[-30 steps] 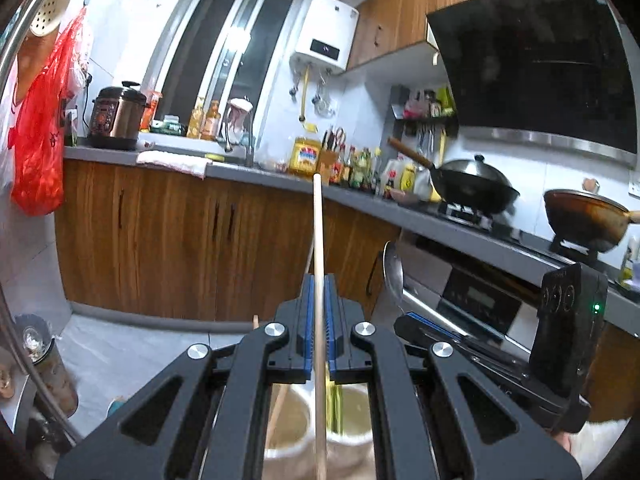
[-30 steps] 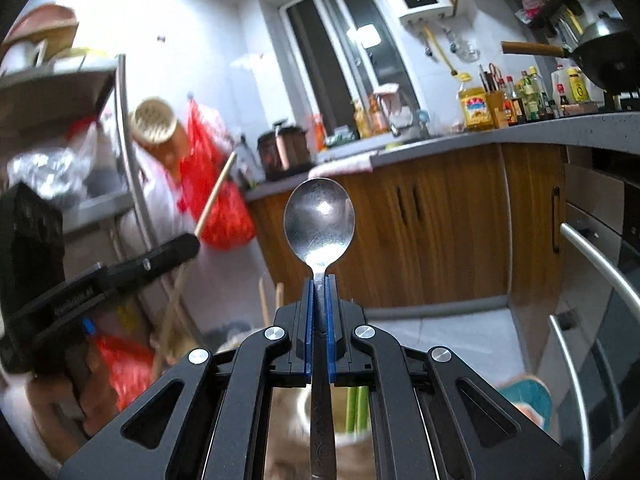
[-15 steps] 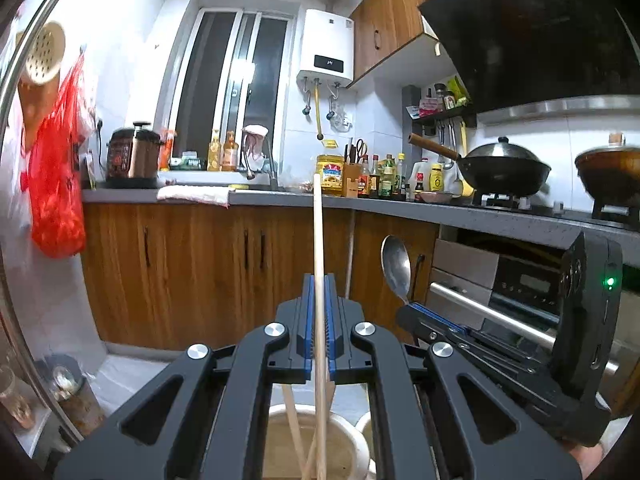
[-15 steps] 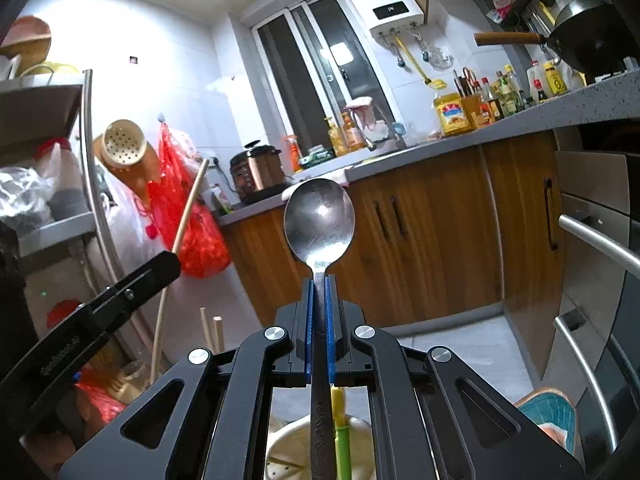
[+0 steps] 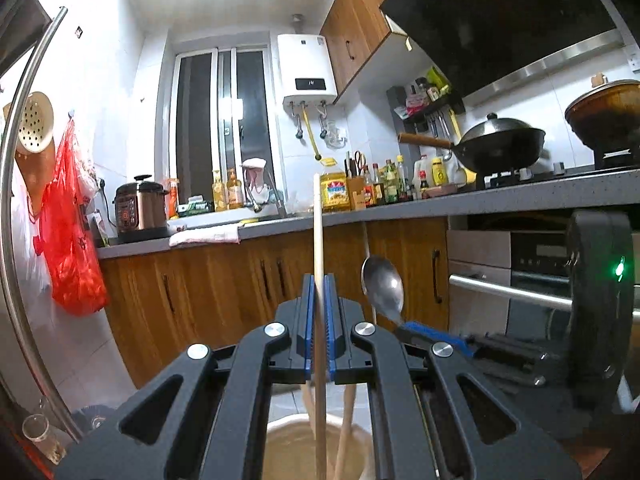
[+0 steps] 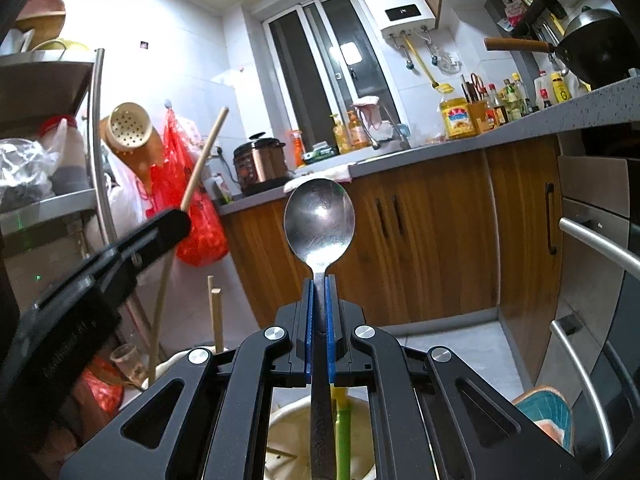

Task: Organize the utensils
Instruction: 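Lift chopstick with left tool while right tool carries silver spoon over the holder, then drop chopstick into tall cup with left tool while right tool drops spoon into short cup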

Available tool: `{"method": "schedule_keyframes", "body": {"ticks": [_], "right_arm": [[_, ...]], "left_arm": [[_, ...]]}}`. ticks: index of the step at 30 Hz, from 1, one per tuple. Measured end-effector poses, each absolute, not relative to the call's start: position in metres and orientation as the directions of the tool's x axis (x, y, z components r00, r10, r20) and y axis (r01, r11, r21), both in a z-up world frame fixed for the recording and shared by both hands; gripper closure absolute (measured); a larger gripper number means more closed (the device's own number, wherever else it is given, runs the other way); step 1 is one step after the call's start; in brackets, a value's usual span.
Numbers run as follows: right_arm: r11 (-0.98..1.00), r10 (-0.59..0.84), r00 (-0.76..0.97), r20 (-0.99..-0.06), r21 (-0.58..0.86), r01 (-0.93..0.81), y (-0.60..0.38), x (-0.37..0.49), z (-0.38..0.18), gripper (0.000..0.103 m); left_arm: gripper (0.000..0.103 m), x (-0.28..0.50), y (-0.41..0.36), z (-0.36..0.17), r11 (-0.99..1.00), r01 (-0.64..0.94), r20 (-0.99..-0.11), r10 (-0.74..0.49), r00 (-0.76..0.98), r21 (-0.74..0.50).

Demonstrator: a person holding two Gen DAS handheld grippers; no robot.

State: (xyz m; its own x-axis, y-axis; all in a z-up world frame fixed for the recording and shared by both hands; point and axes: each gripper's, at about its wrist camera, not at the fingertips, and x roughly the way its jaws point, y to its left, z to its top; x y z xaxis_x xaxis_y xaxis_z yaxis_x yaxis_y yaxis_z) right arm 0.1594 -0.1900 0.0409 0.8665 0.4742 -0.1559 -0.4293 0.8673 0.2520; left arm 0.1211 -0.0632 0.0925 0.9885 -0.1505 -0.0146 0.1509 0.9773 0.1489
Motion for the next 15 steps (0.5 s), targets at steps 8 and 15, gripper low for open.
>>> {"method": "schedule_keyframes", "body": {"ticks": [8, 15], "right_arm": [[0.866, 0.477, 0.864, -0.163, 0.256, -0.43, -0.192, 0.161, 0.036, 0.097], [0.862, 0.485, 0.86, -0.16, 0.254, -0.439, -0.195, 0.158, 0.035, 0.097]], "left_arm": [[0.098, 0.126, -0.061, 0.077, 0.977, 0.167, -0.064, -0.159, 0.985, 0.129], [0.098, 0.128, -0.041, 0.067, 0.983, 0.183, -0.112, -0.179, 0.977, 0.027]]}}
